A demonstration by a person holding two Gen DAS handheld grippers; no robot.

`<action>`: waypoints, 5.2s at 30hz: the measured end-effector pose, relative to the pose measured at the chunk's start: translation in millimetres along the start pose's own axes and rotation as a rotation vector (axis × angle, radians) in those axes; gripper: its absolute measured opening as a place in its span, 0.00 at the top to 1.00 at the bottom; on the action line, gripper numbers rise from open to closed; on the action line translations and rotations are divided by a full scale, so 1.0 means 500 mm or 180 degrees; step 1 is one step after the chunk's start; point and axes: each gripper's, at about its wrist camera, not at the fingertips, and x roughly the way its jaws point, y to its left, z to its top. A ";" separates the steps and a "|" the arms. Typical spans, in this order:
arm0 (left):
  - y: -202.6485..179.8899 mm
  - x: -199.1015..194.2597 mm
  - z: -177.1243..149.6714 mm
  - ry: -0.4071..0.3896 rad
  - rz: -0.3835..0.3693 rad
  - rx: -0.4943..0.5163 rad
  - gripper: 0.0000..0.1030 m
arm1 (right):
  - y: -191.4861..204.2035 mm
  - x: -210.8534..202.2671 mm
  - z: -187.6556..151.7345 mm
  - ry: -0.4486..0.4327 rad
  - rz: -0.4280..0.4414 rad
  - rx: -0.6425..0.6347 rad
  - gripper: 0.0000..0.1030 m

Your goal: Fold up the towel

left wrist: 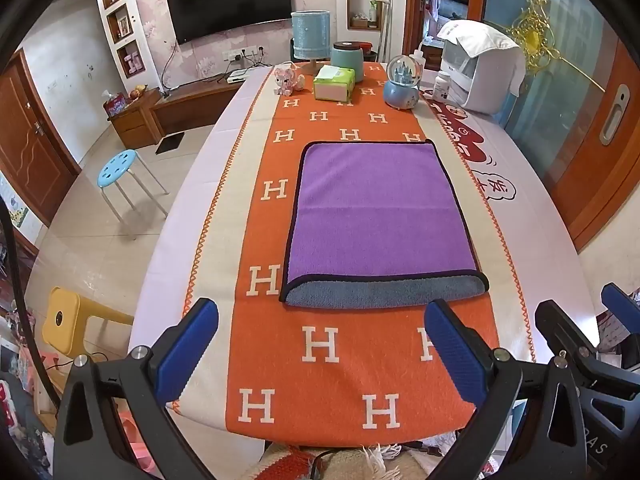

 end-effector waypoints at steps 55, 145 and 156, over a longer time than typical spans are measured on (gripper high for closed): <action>0.002 0.040 -0.012 0.0228 -0.0105 0.0014 0.01 | 0.005 0.036 -0.005 0.0142 0.0064 -0.0005 0.07; 0.051 0.447 0.013 0.0708 -0.1219 0.1274 0.57 | -0.082 0.408 -0.033 0.0688 0.1047 -0.1108 0.67; 0.073 0.451 0.015 0.0770 -0.1286 0.1245 0.70 | -0.091 0.412 -0.030 0.0694 0.1041 -0.1155 0.79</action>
